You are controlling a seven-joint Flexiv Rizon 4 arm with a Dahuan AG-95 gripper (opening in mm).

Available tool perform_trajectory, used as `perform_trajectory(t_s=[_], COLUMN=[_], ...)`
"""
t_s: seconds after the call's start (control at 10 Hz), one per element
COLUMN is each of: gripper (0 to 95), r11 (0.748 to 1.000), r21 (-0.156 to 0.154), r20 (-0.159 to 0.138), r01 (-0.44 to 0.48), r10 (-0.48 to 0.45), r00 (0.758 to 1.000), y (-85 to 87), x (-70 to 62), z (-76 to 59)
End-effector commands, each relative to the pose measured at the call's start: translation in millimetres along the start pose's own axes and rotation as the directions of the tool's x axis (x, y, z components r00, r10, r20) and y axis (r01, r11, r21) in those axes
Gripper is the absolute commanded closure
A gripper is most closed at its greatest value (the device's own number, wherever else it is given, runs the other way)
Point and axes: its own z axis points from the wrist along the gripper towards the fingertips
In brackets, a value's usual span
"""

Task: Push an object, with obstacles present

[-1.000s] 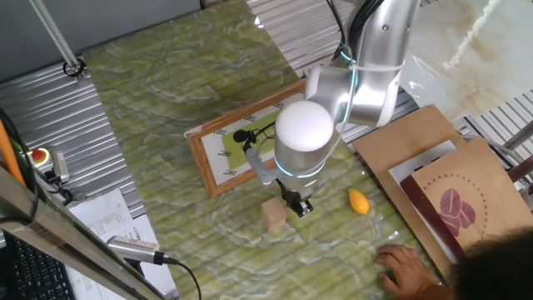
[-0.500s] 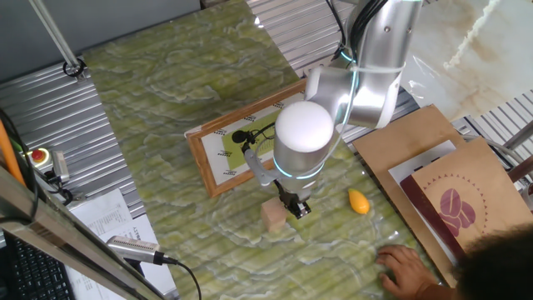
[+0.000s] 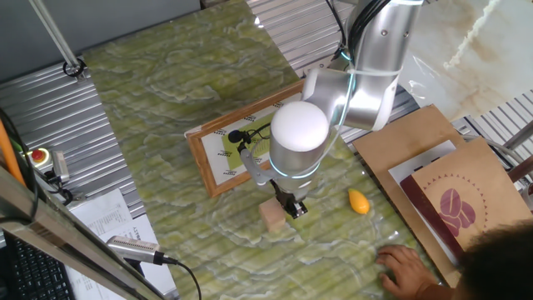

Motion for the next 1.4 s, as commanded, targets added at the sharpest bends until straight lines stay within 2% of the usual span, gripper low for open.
perform_trajectory(t_s=[0.1, 0.6, 1.4], gripper=[95.0, 95.0, 95.0], r11=[1.0, 1.0, 1.0], r21=[0.0, -0.002, -0.001], r20=[0.012, 0.027, 0.031], r01=[0.004, 0.007, 0.008], r10=[-0.004, -0.007, -0.008], r00=[1.0, 1.0, 1.0], y=[-0.6, -0.6, 0.3], x=[-1.0, -2.1, -7.1], z=[-0.2, -0.4, -1.6])
